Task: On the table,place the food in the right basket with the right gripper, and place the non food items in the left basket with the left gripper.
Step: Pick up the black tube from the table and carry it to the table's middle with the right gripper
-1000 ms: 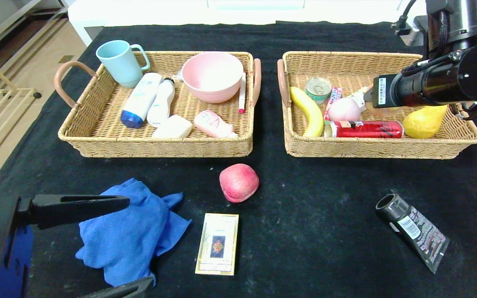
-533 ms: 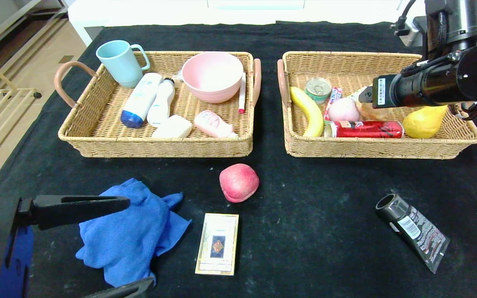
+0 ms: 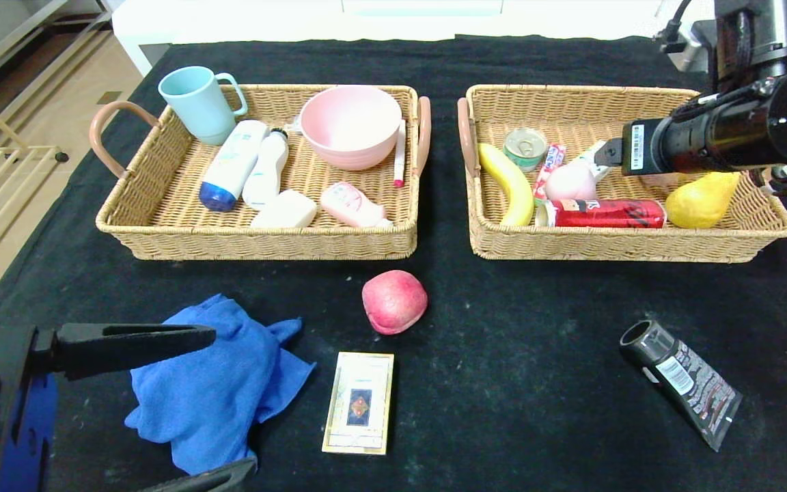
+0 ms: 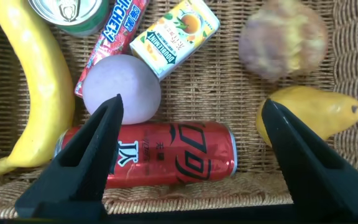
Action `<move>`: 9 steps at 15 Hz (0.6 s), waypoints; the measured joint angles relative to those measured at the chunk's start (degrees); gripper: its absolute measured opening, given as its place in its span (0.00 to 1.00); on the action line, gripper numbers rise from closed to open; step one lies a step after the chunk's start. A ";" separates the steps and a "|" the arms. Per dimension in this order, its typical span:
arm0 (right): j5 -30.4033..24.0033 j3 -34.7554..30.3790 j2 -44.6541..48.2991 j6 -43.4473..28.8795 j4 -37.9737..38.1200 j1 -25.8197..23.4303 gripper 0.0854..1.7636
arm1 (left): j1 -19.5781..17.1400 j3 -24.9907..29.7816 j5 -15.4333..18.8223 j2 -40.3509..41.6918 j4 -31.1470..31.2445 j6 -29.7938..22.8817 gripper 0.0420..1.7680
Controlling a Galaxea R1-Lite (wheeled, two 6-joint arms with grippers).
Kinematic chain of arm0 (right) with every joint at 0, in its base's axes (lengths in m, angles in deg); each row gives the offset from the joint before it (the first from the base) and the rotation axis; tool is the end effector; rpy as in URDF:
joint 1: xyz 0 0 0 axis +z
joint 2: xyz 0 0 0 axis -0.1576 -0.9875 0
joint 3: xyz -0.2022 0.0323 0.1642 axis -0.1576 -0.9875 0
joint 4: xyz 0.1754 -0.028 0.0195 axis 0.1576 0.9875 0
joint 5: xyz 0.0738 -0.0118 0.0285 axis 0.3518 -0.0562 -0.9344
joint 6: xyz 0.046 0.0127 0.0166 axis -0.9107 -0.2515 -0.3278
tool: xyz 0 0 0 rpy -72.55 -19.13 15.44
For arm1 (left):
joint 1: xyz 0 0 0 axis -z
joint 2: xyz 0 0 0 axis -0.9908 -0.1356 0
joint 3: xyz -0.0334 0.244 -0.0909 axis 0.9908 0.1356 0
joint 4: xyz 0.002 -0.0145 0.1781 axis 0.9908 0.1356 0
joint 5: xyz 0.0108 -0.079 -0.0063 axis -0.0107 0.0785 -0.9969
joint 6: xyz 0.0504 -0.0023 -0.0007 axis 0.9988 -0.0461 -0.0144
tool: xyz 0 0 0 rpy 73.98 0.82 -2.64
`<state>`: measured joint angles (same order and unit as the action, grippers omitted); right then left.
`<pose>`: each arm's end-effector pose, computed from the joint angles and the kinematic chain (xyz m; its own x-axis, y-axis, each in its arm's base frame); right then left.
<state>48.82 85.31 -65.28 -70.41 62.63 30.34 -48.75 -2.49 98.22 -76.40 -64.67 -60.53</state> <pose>0.3251 0.1030 0.2874 0.9373 -0.1012 -0.3334 0.0871 0.9946 -0.0569 0.1188 -0.0978 0.2229 0.5910 -0.7745 -0.2258 0.8033 0.5907 0.0763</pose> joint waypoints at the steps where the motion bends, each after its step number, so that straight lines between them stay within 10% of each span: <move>1: -0.10 -0.44 0.88 -0.02 0.77 0.00 0.93 | 0.00 -0.02 0.02 0.02 0.00 0.02 0.97; 9: -9.96 -18.55 15.27 3.25 4.60 0.17 0.95 | 0.77 0.17 -0.06 -0.20 0.23 0.09 0.97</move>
<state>38.86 66.76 -50.00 -67.16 67.23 30.51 -47.98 -2.32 98.16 -76.59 -64.43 -60.44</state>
